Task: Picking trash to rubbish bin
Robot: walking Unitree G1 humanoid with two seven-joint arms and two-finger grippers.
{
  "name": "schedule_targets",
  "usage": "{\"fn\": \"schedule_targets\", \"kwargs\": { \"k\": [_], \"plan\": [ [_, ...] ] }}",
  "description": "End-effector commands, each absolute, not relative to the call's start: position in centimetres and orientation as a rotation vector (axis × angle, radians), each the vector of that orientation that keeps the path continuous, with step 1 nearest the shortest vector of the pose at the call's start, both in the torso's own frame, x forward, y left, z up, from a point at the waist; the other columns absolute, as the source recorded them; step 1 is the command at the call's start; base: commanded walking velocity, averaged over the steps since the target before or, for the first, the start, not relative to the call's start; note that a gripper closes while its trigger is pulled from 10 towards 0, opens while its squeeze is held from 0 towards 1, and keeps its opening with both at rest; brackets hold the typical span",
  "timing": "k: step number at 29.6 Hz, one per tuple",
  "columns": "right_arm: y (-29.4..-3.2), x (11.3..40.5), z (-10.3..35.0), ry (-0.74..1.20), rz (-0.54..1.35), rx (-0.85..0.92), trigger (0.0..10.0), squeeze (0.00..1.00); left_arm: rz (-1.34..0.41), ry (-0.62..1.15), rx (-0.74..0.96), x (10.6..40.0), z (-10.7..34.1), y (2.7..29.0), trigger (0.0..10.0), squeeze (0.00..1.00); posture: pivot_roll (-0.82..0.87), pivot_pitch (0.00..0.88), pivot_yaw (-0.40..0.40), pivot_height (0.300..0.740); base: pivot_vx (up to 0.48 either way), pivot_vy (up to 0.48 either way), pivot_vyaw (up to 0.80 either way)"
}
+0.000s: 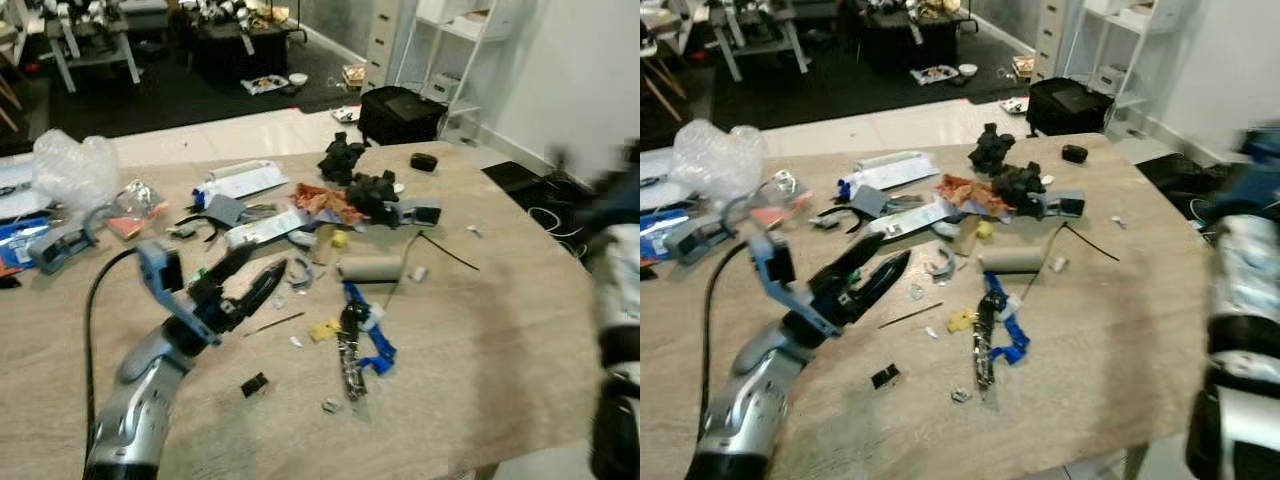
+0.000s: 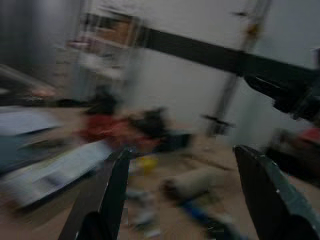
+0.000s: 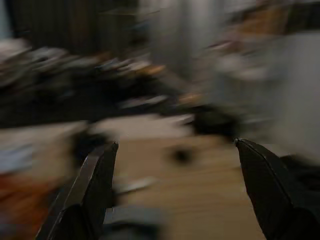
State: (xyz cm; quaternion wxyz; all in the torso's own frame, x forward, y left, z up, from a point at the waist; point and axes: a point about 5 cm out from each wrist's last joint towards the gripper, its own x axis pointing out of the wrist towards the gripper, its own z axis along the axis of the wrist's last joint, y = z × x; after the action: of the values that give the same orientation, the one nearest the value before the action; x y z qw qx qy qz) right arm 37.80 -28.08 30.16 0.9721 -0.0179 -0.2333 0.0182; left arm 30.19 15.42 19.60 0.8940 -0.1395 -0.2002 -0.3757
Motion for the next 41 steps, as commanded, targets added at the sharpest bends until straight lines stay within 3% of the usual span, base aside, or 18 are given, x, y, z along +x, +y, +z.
{"fn": "schedule_targets", "kwargs": {
  "k": [1,8,12,13,24,25,26,27,34,41],
  "plan": [
    [-27.1,38.2,29.0,-0.396,0.129,-0.059,10.0,0.00,-0.696,-0.398,-0.230,29.8,19.2,16.2,10.0,0.00,-0.18,0.222,-0.047,0.740,0.000,0.000,0.00],
    [-25.0,38.5,27.5,-0.284,0.381,-0.086,10.0,0.00,-0.429,-0.360,-0.077,30.3,18.8,19.6,10.0,0.00,-0.15,0.247,-0.051,0.740,0.000,0.000,0.00],
    [-25.6,37.6,25.9,-0.104,0.646,-0.245,10.0,0.00,-0.309,-0.332,0.029,29.4,19.0,22.5,10.0,0.00,-0.13,0.270,-0.050,0.740,0.000,0.000,0.00],
    [-26.2,37.4,26.0,-0.064,0.674,-0.299,10.0,1.00,-0.318,-0.328,0.040,29.2,19.1,22.7,10.0,0.00,-0.13,0.280,-0.049,0.740,0.000,0.000,0.00],
    [-28.8,36.2,28.0,0.207,0.808,-0.579,10.0,1.00,-0.457,-0.332,0.092,27.2,20.0,21.3,10.0,0.00,-0.12,0.329,-0.063,0.740,0.000,0.000,0.00],
    [-28.8,36.4,27.8,0.227,0.793,-0.597,10.0,0.88,-0.467,-0.335,0.090,27.1,20.1,21.1,10.0,0.00,-0.12,0.335,-0.062,0.740,0.000,0.000,0.00],
    [-28.8,36.4,27.6,0.241,0.782,-0.609,10.0,0.88,-0.473,-0.336,0.088,27.1,20.2,21.0,10.0,0.00,-0.12,0.335,-0.062,0.740,0.000,0.000,0.00],
    [-28.7,36.4,27.3,0.268,0.803,-0.610,10.0,0.00,-0.487,-0.337,0.087,26.9,20.3,20.9,10.0,0.00,-0.12,0.342,-0.061,0.740,0.000,0.000,0.00],
    [-27.2,37.1,25.5,0.318,0.834,-0.633,10.0,0.00,-0.610,-0.361,0.051,25.8,21.8,19.7,10.0,0.00,-0.10,0.381,-0.045,0.740,0.000,0.000,0.00],
    [-27.0,36.8,23.9,0.410,0.890,-0.681,10.0,0.00,-0.688,-0.293,0.147,25.9,21.4,19.3,10.0,0.00,-0.09,0.399,-0.042,0.740,0.000,0.000,0.00]
  ]
}}
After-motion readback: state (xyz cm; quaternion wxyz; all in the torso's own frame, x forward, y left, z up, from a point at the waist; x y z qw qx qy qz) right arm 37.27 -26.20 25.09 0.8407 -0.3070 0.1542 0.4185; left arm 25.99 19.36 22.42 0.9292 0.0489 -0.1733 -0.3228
